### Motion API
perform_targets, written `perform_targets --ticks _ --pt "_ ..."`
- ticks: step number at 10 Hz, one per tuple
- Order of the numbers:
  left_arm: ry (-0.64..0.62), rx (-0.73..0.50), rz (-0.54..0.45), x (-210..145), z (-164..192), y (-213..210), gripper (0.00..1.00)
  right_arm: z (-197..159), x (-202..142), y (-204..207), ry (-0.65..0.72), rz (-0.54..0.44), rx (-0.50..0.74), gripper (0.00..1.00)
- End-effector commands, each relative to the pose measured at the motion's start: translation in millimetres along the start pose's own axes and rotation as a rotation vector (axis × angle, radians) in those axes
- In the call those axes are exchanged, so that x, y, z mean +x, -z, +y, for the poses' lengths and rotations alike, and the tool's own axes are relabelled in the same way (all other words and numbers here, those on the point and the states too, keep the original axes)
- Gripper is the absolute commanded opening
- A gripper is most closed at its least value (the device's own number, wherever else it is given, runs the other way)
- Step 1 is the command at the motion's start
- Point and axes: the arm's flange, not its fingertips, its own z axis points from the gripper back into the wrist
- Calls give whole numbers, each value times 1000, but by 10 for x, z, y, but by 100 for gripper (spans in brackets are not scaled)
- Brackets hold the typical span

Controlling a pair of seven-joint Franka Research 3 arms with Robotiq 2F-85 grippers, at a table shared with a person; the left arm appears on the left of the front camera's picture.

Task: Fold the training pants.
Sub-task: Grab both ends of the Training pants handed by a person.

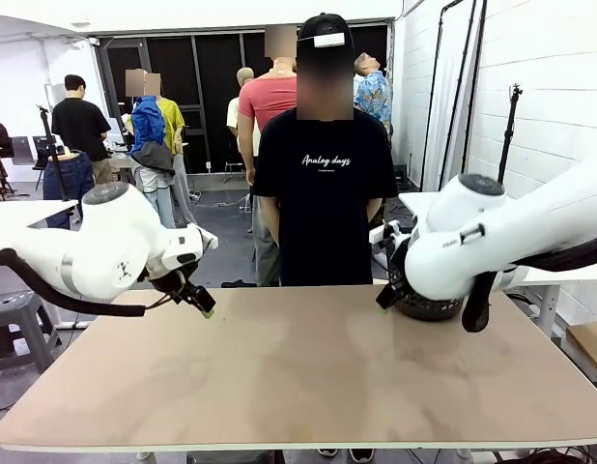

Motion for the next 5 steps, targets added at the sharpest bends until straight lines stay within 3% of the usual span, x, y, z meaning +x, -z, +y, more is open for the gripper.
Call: perform_targets --ticks 1,5 --pt "-26 11 16 82 -59 -290 100 -67 45 -359 -18 -9 45 100" --pt "-20 32 -27 76 -222 -703 100 -14 59 -912 -54 -67 19 100"
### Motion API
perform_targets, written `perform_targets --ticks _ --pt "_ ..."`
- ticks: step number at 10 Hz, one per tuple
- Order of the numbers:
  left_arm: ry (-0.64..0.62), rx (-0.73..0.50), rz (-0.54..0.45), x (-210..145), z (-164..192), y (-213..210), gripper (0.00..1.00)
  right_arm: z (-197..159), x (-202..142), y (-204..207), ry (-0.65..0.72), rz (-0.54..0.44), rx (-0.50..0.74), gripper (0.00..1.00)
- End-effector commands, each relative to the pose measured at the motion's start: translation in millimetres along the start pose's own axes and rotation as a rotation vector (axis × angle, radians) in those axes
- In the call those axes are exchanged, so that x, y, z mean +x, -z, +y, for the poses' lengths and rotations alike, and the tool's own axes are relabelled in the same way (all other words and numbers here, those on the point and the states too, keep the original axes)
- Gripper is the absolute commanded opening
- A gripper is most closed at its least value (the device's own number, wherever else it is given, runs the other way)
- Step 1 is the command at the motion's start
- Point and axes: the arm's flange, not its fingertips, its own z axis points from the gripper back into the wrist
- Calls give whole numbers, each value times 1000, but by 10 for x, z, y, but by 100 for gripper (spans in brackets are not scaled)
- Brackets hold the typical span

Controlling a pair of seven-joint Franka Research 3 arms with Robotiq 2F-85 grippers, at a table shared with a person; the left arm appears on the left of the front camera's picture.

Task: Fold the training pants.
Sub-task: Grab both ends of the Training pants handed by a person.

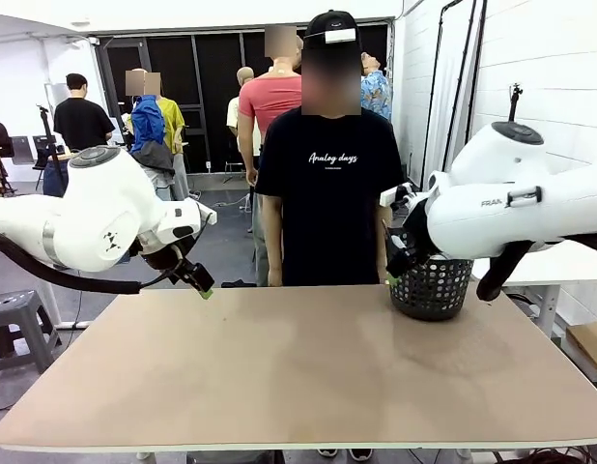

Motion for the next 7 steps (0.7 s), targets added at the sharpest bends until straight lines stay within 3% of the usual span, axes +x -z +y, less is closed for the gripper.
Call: perform_targets --ticks 1,7 --pt "-28 24 -30 -67 -86 -138 100 -10 -68 -75 -27 -17 16 100" --pt "1 118 -139 -192 -307 -536 100 40 -116 -95 -45 -25 16 100"
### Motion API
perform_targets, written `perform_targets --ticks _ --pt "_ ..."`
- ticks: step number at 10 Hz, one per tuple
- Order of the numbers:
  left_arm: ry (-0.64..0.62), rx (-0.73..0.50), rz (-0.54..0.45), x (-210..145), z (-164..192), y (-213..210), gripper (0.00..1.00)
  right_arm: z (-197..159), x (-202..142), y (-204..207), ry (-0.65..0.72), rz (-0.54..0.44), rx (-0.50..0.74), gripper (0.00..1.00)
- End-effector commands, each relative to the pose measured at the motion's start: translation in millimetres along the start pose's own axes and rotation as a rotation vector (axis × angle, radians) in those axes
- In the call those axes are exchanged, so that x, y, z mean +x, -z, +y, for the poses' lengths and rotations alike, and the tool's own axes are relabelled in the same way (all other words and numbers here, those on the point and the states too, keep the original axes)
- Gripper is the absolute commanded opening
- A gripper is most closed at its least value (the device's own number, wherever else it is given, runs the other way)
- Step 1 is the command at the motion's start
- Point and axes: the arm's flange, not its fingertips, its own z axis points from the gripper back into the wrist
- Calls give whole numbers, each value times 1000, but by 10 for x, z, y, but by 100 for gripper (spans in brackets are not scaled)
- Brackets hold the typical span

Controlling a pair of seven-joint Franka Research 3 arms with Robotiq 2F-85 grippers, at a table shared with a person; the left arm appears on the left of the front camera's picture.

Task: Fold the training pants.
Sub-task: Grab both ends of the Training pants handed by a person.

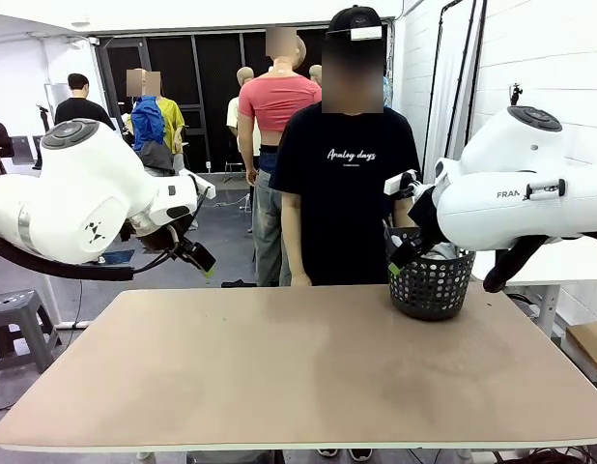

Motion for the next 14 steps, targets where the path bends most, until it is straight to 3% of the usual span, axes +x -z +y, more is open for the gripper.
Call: perform_targets --ticks 1,2,14 --pt "-68 92 -4 -234 -51 1 100 55 -122 87 -3 6 9 100" --pt "0 0 0 0 0 0 100 0 0 0 0 0 0 100" --pt "0 0 0 0 0 0 100 0 0 0 0 0 0 100"
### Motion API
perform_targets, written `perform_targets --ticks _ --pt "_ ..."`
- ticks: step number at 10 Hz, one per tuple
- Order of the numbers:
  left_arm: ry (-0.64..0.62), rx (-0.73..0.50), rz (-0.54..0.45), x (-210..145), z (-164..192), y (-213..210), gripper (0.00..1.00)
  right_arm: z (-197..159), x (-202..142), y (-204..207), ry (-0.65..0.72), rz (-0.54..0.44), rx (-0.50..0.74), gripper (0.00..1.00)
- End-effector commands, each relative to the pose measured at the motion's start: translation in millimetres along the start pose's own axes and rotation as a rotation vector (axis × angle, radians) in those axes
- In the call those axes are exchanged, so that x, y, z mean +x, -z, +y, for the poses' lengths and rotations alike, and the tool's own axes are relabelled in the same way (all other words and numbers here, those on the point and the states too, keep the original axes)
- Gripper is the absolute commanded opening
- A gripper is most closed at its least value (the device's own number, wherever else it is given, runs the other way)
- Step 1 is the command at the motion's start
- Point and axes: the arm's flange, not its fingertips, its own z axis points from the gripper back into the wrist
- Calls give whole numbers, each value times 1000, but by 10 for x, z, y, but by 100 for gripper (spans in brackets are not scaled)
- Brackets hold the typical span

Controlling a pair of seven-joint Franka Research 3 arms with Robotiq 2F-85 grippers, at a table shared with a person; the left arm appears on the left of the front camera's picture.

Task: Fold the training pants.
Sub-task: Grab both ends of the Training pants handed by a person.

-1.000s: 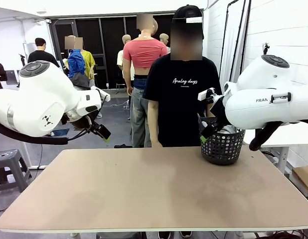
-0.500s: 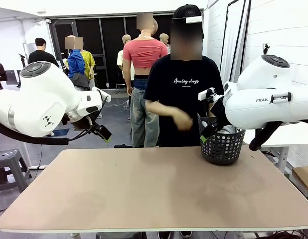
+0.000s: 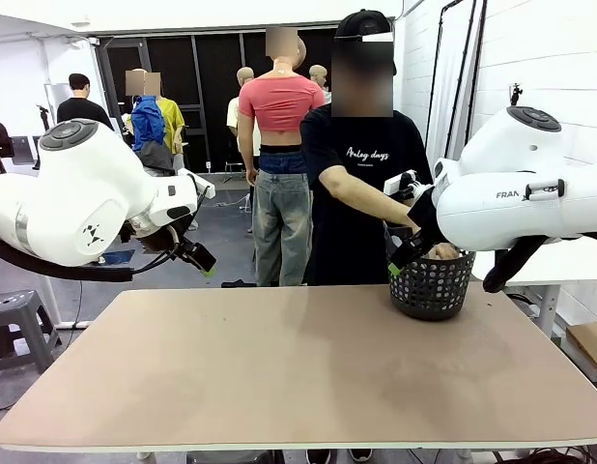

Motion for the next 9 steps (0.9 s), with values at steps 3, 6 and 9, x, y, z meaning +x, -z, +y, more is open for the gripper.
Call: perform_targets --ticks 3,6,9 --pt "14 -4 0 6 21 6 100 -5 -3 6 1 1 1 100" --pt "14 -4 0 6 21 6 100 -5 -3 6 1 1 1 100" --pt "14 -4 0 6 21 6 100 -5 -3 6 1 1 1 100"
